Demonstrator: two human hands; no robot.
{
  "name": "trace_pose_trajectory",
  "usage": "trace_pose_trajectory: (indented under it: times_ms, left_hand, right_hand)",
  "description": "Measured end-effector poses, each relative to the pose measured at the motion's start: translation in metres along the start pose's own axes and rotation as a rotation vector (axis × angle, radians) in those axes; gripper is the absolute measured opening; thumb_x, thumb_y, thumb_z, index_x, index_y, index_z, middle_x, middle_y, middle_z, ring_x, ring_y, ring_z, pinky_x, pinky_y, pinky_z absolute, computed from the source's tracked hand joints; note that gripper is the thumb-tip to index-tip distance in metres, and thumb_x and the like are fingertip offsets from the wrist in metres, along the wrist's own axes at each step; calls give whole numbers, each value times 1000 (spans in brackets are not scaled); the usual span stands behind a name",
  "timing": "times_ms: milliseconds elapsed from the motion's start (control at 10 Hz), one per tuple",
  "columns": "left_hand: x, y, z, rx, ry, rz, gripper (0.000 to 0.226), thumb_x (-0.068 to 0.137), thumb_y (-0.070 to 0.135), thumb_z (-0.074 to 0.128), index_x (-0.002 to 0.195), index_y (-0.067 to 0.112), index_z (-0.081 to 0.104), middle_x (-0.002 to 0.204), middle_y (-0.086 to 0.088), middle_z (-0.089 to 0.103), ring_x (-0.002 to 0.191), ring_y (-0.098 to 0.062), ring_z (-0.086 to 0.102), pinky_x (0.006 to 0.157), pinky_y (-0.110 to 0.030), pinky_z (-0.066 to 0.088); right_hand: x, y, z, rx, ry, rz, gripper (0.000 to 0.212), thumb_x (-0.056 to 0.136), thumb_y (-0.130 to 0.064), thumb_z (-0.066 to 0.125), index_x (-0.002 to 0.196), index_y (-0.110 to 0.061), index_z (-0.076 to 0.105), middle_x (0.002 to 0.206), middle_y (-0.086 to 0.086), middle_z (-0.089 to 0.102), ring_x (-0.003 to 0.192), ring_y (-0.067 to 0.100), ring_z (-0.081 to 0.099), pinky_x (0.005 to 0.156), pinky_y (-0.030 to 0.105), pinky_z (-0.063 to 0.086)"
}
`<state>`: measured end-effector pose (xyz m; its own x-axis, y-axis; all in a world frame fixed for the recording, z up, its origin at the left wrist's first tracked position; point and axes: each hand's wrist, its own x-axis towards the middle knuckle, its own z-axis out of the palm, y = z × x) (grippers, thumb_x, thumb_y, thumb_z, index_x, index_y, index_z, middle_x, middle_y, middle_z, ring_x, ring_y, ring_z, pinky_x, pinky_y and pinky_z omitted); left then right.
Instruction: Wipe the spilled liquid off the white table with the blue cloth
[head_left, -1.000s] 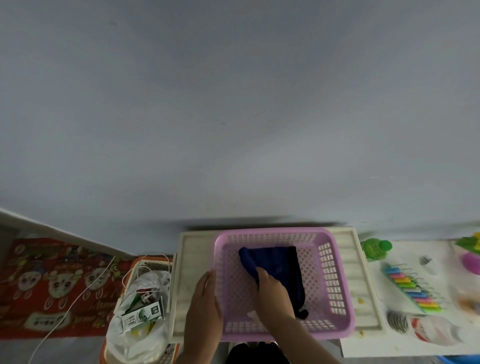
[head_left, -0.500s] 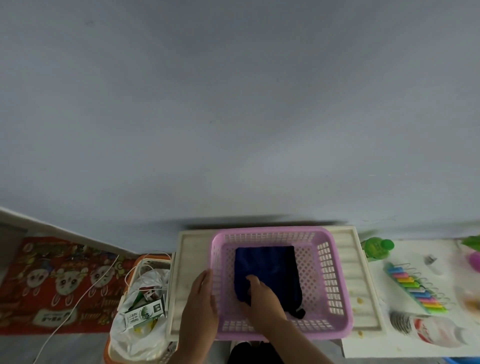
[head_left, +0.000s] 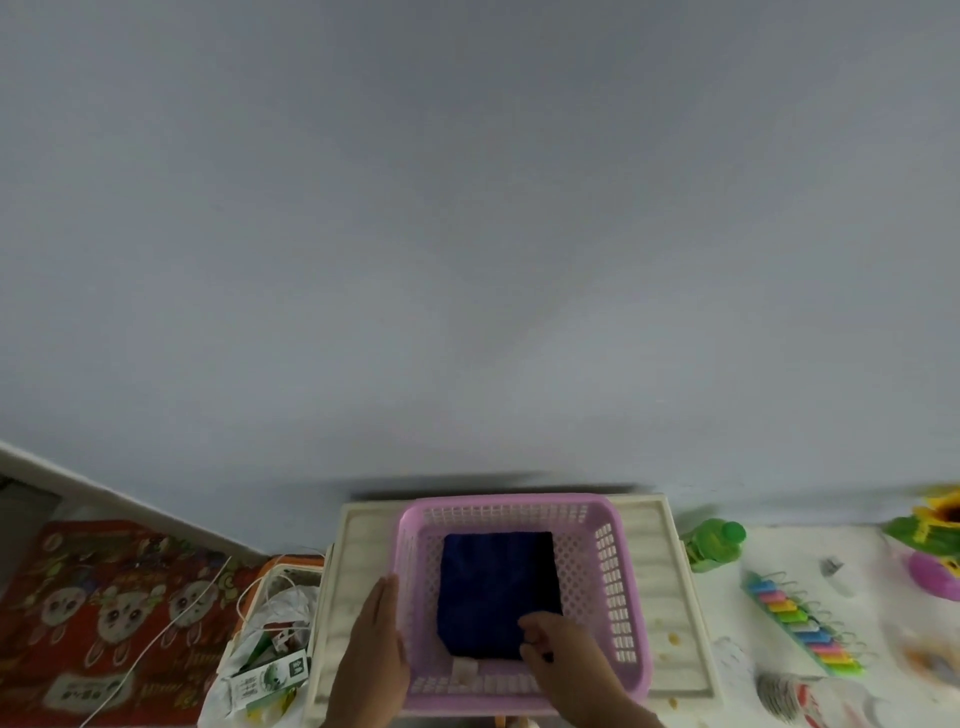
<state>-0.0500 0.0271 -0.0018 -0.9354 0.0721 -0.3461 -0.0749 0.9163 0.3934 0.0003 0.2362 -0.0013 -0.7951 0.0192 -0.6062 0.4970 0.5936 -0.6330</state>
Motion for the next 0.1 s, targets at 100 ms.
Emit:
trace_pose_trajectory:
  times_ms: [100]
  left_hand:
    - [-14,-4,-9,-81,-29,54,55,94,15,40,144,15,17,152,-2,24,138,-10,28,110,-14,17]
  right_hand:
    - [-24,7,-12,80,141,53,29,83,-20,65,111,-28,64,98,-7,65,91,3,60,68,-4,36]
